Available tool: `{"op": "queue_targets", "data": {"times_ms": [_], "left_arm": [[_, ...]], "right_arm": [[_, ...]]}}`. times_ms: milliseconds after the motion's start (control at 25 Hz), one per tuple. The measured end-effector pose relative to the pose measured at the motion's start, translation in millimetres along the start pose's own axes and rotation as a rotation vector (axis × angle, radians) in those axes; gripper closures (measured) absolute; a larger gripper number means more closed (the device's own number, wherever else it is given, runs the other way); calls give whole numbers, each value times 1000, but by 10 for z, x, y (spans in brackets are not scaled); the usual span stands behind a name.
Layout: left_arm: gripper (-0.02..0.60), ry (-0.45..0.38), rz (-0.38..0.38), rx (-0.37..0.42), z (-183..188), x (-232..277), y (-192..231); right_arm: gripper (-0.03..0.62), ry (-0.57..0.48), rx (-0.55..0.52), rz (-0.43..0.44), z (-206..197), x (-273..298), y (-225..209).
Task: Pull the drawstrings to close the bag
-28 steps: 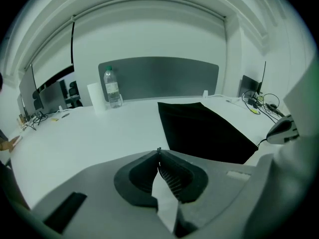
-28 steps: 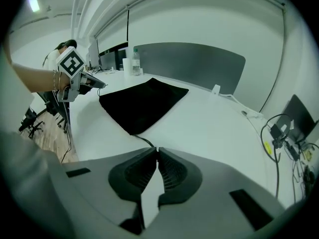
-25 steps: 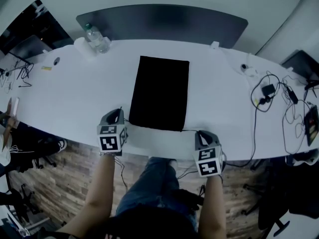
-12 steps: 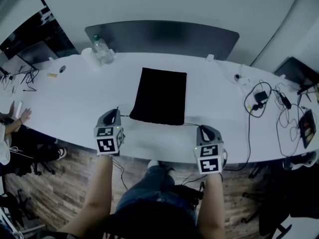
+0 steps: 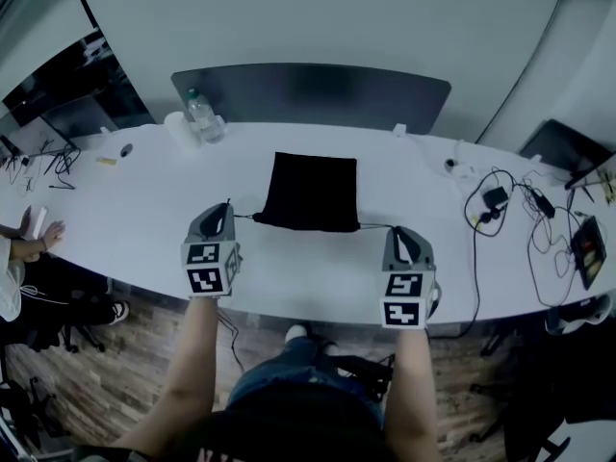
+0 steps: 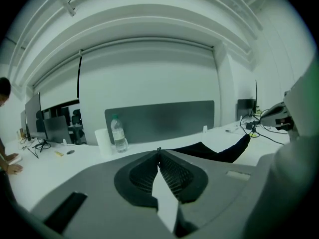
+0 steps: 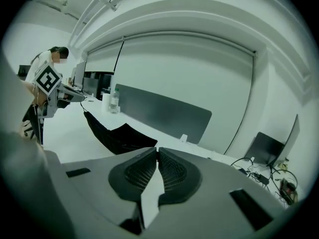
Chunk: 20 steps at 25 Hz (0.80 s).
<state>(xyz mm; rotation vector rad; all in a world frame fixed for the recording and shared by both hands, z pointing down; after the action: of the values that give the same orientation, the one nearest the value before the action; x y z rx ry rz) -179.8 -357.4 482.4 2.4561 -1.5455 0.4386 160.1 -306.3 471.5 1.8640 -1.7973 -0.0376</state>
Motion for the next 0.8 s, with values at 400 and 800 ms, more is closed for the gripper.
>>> {"op": "queue_targets", "data": {"times_ms": [400,800], "left_arm": [[569,-150,17,91,508,-82,24],[569,-235,48,153,827,-127,144]], "right_arm": [[589,-135,84,-72,506,9,-216],[589,-199,140,-154,760,5,-453]]}}
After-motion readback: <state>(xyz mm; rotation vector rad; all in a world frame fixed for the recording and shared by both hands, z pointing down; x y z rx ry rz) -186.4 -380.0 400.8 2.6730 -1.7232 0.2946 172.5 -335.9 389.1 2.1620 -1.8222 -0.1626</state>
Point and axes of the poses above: the fingertips, and each gripper's own axes: x forward along the fingers, y to its left, z out of its top, the point moved 1 cm from there along -x, backward along the fingers, and after that the axes turned 13 degrees about -z, right-handed, at the moved point
